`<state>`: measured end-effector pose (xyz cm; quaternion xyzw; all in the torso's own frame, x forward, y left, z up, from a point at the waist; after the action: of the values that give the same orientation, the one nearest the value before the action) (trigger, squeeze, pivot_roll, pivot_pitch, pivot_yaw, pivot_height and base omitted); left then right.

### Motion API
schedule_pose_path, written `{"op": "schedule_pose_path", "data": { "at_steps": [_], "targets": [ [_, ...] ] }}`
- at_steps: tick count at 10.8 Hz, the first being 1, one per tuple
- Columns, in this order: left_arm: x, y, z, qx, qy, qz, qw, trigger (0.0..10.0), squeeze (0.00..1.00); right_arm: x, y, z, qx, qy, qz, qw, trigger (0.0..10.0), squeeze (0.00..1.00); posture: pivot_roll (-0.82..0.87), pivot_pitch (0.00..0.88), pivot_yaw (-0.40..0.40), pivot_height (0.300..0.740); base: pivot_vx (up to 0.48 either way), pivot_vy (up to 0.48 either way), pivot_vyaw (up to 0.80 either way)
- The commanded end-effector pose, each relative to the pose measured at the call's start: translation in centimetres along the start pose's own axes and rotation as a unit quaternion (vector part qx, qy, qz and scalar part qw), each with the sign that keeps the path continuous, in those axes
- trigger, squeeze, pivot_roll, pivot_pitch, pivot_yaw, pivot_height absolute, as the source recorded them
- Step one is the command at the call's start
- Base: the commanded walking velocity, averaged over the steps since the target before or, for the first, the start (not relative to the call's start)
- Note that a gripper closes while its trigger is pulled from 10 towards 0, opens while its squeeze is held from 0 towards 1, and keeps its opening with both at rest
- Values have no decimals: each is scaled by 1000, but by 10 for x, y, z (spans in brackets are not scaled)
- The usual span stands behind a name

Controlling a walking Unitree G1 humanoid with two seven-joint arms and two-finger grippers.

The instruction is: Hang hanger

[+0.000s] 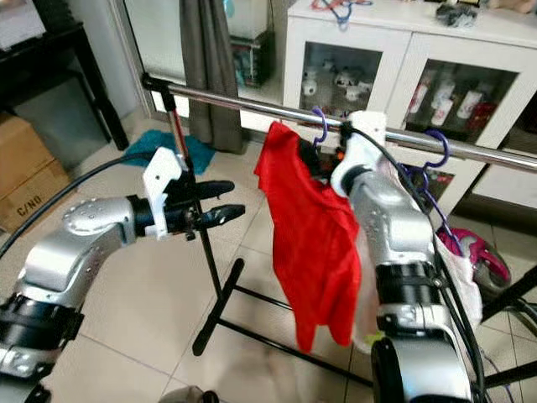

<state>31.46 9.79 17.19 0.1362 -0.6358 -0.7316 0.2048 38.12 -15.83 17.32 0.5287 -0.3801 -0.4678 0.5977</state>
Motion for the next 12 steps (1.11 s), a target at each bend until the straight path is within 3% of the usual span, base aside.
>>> {"op": "schedule_pose_path", "data": {
  "at_steps": [1,3,4,5,6,7,12],
  "targets": [
    [-1,4,-2,-3,-2,-3,1000,10000,0,0,2,-3,2,1,7,1000,10000,0,17,0,32,740,0,0,0],
    [0,3,-9,-13,-6,7,1000,10000,0,7,-5,-11,-26,-33,41,998,10000,0,12,0,37,740,0,0,0],
    [1,2,-11,-15,-11,5,1000,10000,0,11,-5,-12,-28,-45,34,998,10000,0,12,0,39,740,0,0,0],
    [1,2,-11,-17,-15,0,1000,10000,0,14,-4,-13,-24,-48,16,998,6588,0,11,0,40,740,0,0,0],
    [1,2,-11,-18,-15,0,1000,10000,0,14,-5,-13,-24,-42,3,999,1569,0,10,0,42,740,0,0,0],
    [1,2,-11,-19,-17,-1,1000,10000,0,12,-8,-13,-29,-34,0,999,0,0,9,0,44,740,0,0,0],
    [2,2,-11,-25,-23,-9,999,10000,0,-2,-6,-23,-44,-5,-4,999,0,0,10,0,43,740,0,0,0]
  ]
}}
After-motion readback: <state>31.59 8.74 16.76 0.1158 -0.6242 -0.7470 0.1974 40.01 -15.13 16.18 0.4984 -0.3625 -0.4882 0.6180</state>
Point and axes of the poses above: a point about 5 cm out from each wrist's last joint towards the gripper, its own z axis pointing back from the gripper into the wrist, its own y axis along the axis of the wrist's last joint, x = y × z, the point moved 2 cm from there along -z, pointing out of the wrist towards the gripper, and after that the axes turned 6 degrees about z, right-handed, at the moved point
